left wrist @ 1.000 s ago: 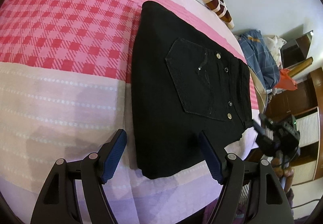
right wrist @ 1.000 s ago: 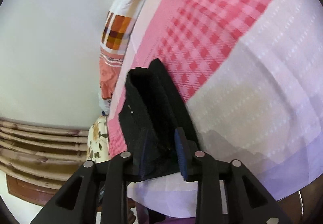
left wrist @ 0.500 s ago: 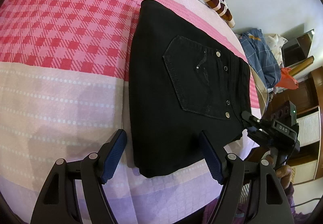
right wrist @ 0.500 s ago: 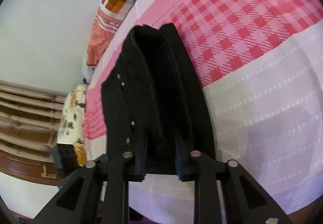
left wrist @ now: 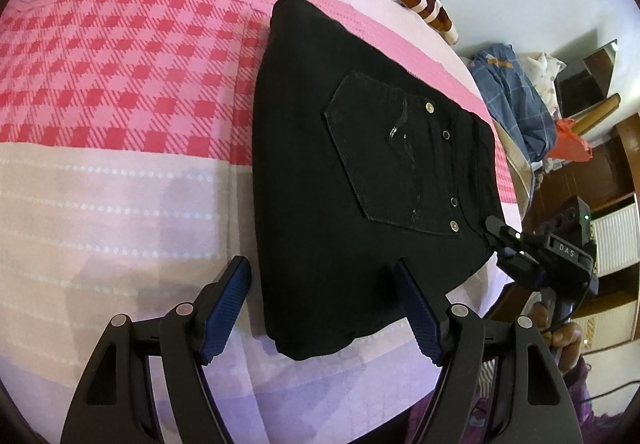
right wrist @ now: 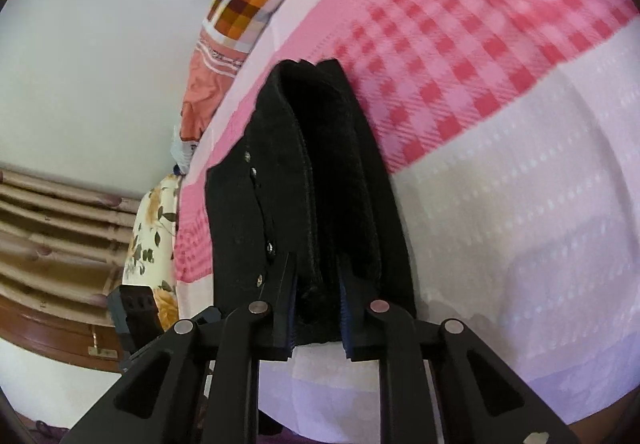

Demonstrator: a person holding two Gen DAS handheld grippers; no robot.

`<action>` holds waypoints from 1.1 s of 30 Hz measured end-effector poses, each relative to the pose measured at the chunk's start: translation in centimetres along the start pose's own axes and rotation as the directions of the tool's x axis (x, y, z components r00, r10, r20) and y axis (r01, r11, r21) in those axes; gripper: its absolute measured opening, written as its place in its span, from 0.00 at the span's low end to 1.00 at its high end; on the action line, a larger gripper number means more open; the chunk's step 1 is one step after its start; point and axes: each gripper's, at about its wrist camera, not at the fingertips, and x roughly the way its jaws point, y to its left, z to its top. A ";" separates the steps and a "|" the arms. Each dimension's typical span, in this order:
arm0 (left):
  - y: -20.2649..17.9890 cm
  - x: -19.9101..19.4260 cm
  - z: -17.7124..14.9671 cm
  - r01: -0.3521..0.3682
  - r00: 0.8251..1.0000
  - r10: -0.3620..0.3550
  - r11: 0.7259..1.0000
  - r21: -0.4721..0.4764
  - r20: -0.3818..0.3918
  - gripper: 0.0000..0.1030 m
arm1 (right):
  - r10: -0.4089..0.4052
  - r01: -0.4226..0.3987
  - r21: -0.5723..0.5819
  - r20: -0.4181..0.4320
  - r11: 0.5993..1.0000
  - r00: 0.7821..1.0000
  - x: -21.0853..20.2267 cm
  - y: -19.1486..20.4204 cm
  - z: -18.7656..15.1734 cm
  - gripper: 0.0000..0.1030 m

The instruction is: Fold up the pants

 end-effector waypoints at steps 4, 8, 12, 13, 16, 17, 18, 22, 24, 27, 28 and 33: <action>0.4 -0.7 0.2 0.002 1.000 -0.002 1.000 -0.013 0.017 0.72 | -0.004 0.004 0.009 -0.015 1.000 1.000 0.4 -0.6 0.0 0.15; 0.9 -1.8 0.5 -0.014 0.998 0.013 1.000 0.004 0.054 0.72 | 0.073 -0.071 0.079 -0.027 0.994 0.997 0.5 -1.9 0.4 0.22; 1.6 -3.0 1.4 -0.027 0.994 0.024 0.999 0.020 0.110 0.72 | 0.094 -0.098 0.074 0.063 0.992 0.994 -1.9 -1.6 1.2 0.28; 1.8 -3.2 1.6 -0.030 0.992 0.026 0.999 0.026 0.122 0.72 | 0.093 -0.099 0.073 0.076 0.992 0.993 -2.3 -1.6 1.4 0.38; 1.9 -3.2 2.7 -0.032 0.992 0.024 0.998 0.060 0.125 0.72 | 0.062 -0.069 0.058 0.102 0.996 0.993 -3.1 -1.2 2.0 0.59; 1.8 -3.0 3.1 -0.044 0.992 0.034 0.996 0.081 0.121 0.72 | 0.053 -0.059 0.051 0.103 0.997 0.993 -3.1 -1.1 2.2 0.59; 1.8 -2.7 3.4 -0.070 0.991 0.057 0.992 0.108 0.120 0.72 | 0.032 -0.036 0.037 0.097 0.999 0.995 -2.9 -1.0 2.5 0.59; 1.7 -1.5 4.4 -0.105 0.990 0.090 0.986 0.132 0.112 0.72 | -0.063 0.066 -0.039 0.074 0.997 0.995 -1.5 -0.3 3.0 0.63; 1.6 -0.9 4.7 -0.127 0.987 0.111 0.982 0.142 0.115 0.72 | -0.076 0.079 -0.065 0.055 0.995 0.996 -0.6 0.1 3.2 0.63; 1.1 0.1 5.2 -0.138 0.987 0.123 0.978 0.154 0.102 0.72 | -0.135 0.138 -0.123 0.033 0.983 0.990 0.8 0.8 3.4 0.64; 1.0 0.2 5.2 -0.144 0.986 0.129 0.977 0.158 0.103 0.72 | -0.141 0.143 -0.133 0.028 0.981 0.990 1.1 0.9 3.4 0.64; -0.2 1.1 5.6 -0.202 0.977 0.181 0.954 0.219 0.115 0.72 | -0.145 0.146 -0.163 0.021 0.976 0.989 2.1 1.0 3.8 0.65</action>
